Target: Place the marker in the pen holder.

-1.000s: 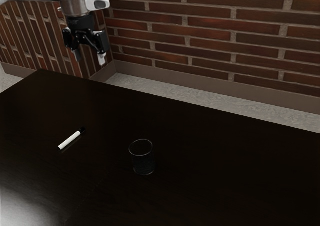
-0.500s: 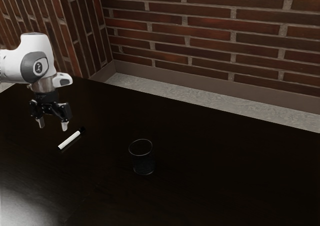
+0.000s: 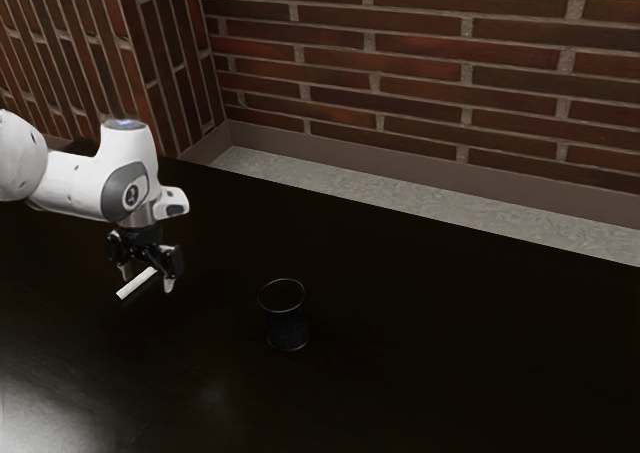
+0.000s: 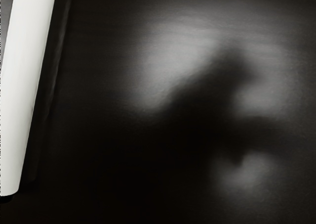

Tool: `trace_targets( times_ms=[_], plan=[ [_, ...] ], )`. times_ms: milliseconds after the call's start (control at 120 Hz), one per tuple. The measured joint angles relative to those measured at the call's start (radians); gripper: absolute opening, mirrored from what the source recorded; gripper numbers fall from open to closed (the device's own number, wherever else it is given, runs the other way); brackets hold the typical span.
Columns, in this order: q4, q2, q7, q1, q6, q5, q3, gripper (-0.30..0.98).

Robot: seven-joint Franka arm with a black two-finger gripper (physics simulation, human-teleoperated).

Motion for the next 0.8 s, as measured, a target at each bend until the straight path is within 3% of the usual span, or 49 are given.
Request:
trace_targets(
  times_ms=[117,533,800],
  plan=[
    [0.037,0.025,0.045,0.009,0.032,-0.011,0.015,0.69],
    [0.244,0.214,0.304,0.070,-0.015,-0.176,0.052,0.69],
    [0.328,0.292,0.432,0.096,-0.043,-0.204,0.051,0.69]
  ],
)
